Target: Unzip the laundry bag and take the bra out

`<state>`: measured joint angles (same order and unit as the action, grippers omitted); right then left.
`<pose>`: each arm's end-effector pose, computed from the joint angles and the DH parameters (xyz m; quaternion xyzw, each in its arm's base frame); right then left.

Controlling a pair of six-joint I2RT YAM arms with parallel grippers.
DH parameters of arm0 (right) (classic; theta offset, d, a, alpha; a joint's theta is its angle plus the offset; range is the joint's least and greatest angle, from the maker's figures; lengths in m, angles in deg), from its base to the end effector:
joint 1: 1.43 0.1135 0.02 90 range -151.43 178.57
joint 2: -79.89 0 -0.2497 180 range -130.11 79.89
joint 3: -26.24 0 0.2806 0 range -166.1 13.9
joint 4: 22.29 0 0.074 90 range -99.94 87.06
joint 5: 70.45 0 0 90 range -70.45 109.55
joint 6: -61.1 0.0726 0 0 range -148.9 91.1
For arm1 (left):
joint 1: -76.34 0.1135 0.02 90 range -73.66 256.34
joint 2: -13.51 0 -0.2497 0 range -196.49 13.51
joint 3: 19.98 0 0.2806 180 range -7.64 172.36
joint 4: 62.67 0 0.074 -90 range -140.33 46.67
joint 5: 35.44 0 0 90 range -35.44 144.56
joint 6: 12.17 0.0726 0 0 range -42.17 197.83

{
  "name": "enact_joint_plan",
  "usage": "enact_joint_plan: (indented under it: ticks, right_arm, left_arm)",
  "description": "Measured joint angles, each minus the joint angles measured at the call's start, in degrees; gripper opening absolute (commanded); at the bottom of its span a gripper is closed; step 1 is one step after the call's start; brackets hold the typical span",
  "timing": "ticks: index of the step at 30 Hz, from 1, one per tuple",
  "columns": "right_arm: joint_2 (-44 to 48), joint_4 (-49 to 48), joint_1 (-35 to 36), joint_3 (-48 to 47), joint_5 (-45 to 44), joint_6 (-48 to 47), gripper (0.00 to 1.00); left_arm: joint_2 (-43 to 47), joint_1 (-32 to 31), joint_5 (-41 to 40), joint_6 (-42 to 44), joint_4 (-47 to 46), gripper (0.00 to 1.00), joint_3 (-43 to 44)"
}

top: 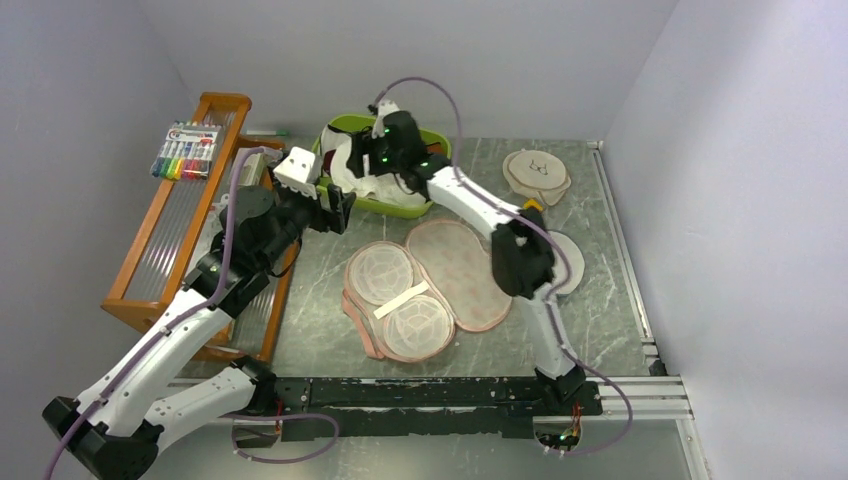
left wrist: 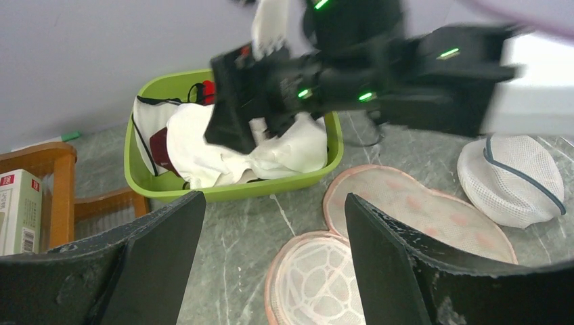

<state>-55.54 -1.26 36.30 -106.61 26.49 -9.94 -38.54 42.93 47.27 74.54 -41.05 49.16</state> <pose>0.4787 0.3815 0.2176 -0.1689 0.8187 0.3040 0.4569 0.2390 -0.1466 0.3813 0.1488 0.7190 -0.1689 0.6575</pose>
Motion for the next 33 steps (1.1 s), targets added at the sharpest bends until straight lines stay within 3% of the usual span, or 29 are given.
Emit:
enact_joint_plan:
  ticks: [3,9,12,17,22,27,33]
  right_arm:
    - [13.7,-3.5,-0.1,12.3,-0.3,-1.7,0.79]
    - [41.8,-18.3,-0.2,47.8,-3.5,-3.2,0.8]
    - [49.1,-22.9,-0.3,65.5,-6.2,-3.2,0.8]
    - [53.2,-19.6,-0.4,85.2,-12.5,-4.5,0.81]
    - [59.0,-14.3,-0.5,87.8,-22.3,-6.8,0.81]
    - [59.5,-10.6,-1.6,81.8,-30.8,-8.6,0.79]
    - [52.7,-3.8,-7.3,72.3,-27.7,-8.8,0.69]
  left_arm:
    - [-0.3,0.1,0.0,0.0,0.0,0.87,0.0]
    - [-0.5,0.4,0.0,0.0,0.0,0.87,0.0]
    - [-0.7,0.5,0.1,-0.1,0.0,0.87,0.0]
    - [-1.9,0.6,1.2,-0.4,0.0,0.86,0.0]
    - [-3.1,0.6,2.1,-0.8,0.0,0.86,0.0]
    - [-3.3,0.7,2.5,-0.9,0.0,0.87,0.0]
    - [-3.3,0.7,2.5,-1.1,0.0,0.87,0.0]
